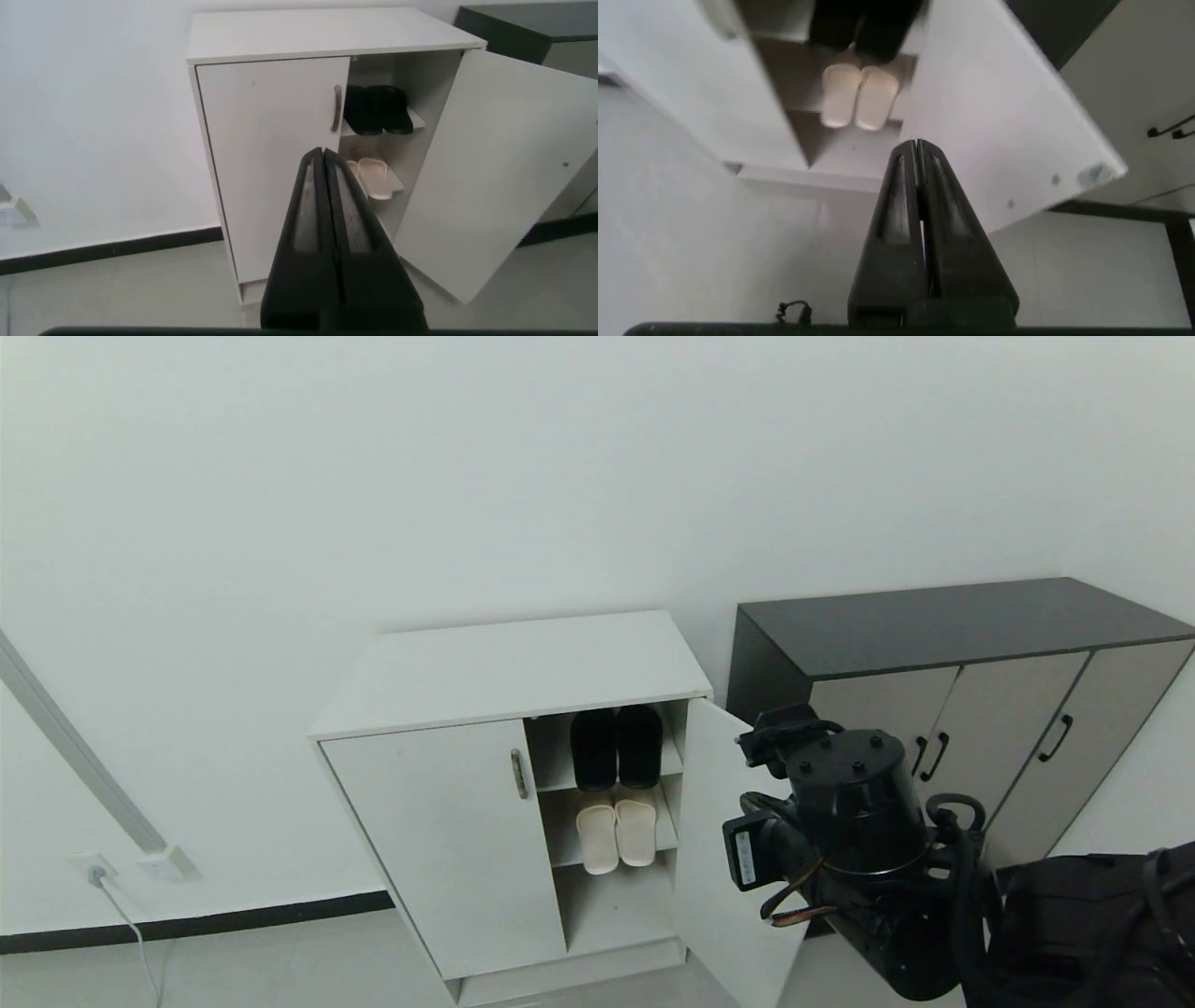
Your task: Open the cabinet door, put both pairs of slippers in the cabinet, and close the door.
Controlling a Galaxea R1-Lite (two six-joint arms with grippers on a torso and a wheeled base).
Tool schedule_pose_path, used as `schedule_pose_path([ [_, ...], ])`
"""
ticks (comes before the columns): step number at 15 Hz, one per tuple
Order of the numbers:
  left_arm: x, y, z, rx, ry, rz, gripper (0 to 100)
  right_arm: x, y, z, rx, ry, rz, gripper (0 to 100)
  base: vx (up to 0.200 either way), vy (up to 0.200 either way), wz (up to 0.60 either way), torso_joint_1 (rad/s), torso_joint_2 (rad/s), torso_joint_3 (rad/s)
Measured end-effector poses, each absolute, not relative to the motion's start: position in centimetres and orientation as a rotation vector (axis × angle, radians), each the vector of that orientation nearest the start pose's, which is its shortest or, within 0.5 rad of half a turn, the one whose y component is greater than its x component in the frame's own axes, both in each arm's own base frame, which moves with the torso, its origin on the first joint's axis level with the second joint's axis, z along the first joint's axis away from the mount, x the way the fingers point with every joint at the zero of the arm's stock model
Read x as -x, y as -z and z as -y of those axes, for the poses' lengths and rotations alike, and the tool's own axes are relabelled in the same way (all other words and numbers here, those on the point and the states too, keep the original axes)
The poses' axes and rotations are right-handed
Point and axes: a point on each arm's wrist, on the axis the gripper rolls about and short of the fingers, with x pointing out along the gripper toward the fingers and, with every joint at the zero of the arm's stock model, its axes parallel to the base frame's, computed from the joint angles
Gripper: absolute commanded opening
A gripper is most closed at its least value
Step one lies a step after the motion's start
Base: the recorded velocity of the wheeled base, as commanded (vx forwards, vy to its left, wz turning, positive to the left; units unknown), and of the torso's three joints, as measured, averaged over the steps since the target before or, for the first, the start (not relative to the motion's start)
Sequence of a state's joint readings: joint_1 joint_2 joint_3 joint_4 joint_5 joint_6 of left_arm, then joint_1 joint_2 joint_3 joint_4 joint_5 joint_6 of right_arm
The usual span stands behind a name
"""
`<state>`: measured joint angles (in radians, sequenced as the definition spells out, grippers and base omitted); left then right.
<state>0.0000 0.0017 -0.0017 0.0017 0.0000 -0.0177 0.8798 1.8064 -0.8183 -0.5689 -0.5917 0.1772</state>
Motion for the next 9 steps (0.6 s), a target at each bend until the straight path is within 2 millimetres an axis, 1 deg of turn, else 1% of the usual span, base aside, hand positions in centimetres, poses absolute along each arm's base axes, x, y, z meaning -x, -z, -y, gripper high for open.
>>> schedule_pose_path([
  [3, 2.3, -7.6, 0.0, 0.018, -0.001, -0.001, 0, -21.9, -14.6, -23.6, 0.11, -0.238, -0.33, 0, 0.0, 0.0, 0.0, 0.0, 0.0, 0.0],
  [5, 2.3, -7.6, 0.0, 0.017, 0.0, -0.001, 0, -23.2, -14.3, -23.0, 0.114, -0.212, -0.325, 0, 0.0, 0.0, 0.0, 0.0, 0.0, 0.0],
  [6, 2.3, -7.6, 0.0, 0.017, -0.001, -0.002, 0, -24.1, -14.0, -22.8, 0.101, -0.21, -0.316, 0, 0.0, 0.0, 0.0, 0.0, 0.0, 0.0],
  [7, 2.3, -7.6, 0.0, 0.017, 0.0, -0.001, 0, -25.6, -13.7, -22.2, 0.093, -0.195, -0.305, 0, 0.0, 0.0, 0.0, 0.0, 0.0, 0.0],
  [9, 2.3, -7.6, 0.0, 0.017, 0.0, -0.002, 0, -29.0, -13.5, -21.0, 0.076, -0.155, -0.29, 0, 0.0, 0.0, 0.0, 0.0, 0.0, 0.0],
])
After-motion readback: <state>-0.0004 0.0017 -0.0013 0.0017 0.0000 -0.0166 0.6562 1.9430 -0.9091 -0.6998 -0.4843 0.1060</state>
